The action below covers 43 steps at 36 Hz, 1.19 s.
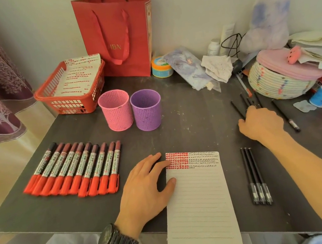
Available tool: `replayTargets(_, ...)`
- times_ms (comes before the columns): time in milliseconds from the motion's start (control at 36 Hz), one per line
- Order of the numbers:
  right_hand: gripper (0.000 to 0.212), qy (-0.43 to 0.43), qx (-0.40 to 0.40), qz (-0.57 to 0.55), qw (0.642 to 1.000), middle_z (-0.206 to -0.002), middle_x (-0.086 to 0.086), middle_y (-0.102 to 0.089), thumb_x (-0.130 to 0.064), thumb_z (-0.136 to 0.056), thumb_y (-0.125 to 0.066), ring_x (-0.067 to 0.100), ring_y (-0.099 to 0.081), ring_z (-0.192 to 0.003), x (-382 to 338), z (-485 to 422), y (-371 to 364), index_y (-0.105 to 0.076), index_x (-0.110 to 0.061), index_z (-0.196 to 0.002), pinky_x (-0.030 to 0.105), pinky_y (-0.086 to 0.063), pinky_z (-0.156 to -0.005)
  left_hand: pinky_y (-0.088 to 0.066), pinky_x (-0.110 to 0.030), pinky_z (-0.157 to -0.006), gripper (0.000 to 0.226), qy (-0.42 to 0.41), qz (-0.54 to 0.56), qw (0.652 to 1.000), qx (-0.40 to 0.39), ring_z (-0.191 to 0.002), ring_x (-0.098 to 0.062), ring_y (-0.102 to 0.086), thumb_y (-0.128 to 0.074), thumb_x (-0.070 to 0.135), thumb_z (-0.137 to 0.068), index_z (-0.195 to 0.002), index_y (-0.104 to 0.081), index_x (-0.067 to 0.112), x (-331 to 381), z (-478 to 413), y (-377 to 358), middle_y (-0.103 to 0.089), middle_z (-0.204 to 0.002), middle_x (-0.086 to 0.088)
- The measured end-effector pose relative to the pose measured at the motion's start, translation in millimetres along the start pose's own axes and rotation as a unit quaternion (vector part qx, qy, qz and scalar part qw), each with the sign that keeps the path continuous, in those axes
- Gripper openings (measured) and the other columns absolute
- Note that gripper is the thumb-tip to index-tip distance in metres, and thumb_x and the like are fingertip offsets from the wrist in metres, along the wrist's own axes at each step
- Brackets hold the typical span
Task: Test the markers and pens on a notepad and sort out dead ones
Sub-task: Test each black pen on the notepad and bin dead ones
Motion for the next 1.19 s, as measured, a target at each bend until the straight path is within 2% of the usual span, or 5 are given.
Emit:
replayTargets(222,0.037,0.005,-0.013,-0.017,1.000,-0.115,0.024,-0.062,-0.033,-0.104,-0.043,0.043,-0.059,-0.104,-3.0,2.6,-2.4,-0.057,-0.001,-0.114,0.038,-0.039,-0.071,-0.018,-0.033,-0.120,0.061,-0.001,0.004,1.000,-0.001,-0.148,-0.003,-0.019,-0.033,0.071,-0.089,-0.143,-0.042,0.046,-0.1,1.2,-0.2,-0.029,-0.158,0.022)
replayTargets(333,0.036,0.046,0.031,-0.187,0.981,-0.079,0.012,-0.068,-0.035,-0.104,-0.042,0.036,-0.059,-0.082,-13.4,23.6,9.3,-0.060,-0.007,-0.090,0.036,-0.037,-0.065,-0.016,-0.029,-0.119,0.060,-0.004,0.006,1.000,0.006,-0.147,-0.001,-0.018,-0.035,0.070,-0.089,-0.143,-0.042,0.045,-0.3,2.3,-1.1,-0.028,-0.158,0.024)
replayTargets(583,0.013,0.111,-0.105,-0.635,0.757,-0.067,0.010,-0.073,-0.026,-0.092,-0.063,0.012,-0.046,-0.041,-65.6,143.0,14.1,-0.061,-0.025,-0.080,0.019,-0.039,-0.042,-0.022,-0.023,-0.116,0.055,-0.004,0.018,0.999,0.033,-0.145,0.000,-0.025,-0.034,0.067,-0.092,-0.141,-0.044,0.043,4.5,3.5,3.1,-0.032,-0.155,0.023)
replayTargets(750,0.011,0.112,-0.106,-0.704,0.694,-0.071,0.010,-0.072,-0.031,-0.088,-0.073,0.015,-0.048,-0.044,-78.5,195.5,-9.3,-0.071,-0.022,-0.082,0.019,-0.040,-0.045,-0.036,-0.020,-0.104,0.041,-0.014,0.062,0.994,0.084,-0.130,0.004,-0.041,-0.038,0.054,-0.099,-0.132,-0.054,0.036,9.9,8.7,13.8,-0.051,-0.140,0.021)
replayTargets(1194,0.010,0.152,-0.089,-0.728,0.662,-0.066,0.011,-0.069,-0.026,-0.090,-0.071,0.014,-0.055,-0.051,-77.3,206.8,-22.0,-0.072,-0.020,-0.083,0.022,-0.046,-0.051,-0.029,-0.013,-0.054,0.040,-0.065,0.123,0.989,0.056,-0.059,-0.001,-0.048,-0.032,0.044,-0.103,-0.065,-0.044,0.043,67.5,10.7,-1.3,-0.047,-0.057,0.024)
Point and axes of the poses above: each hand's wrist, its own z-axis away from the middle knuckle, its own y-axis out of the back of the hand, x = y × z, the point moved 5 cm from there along -z, towards the middle knuckle
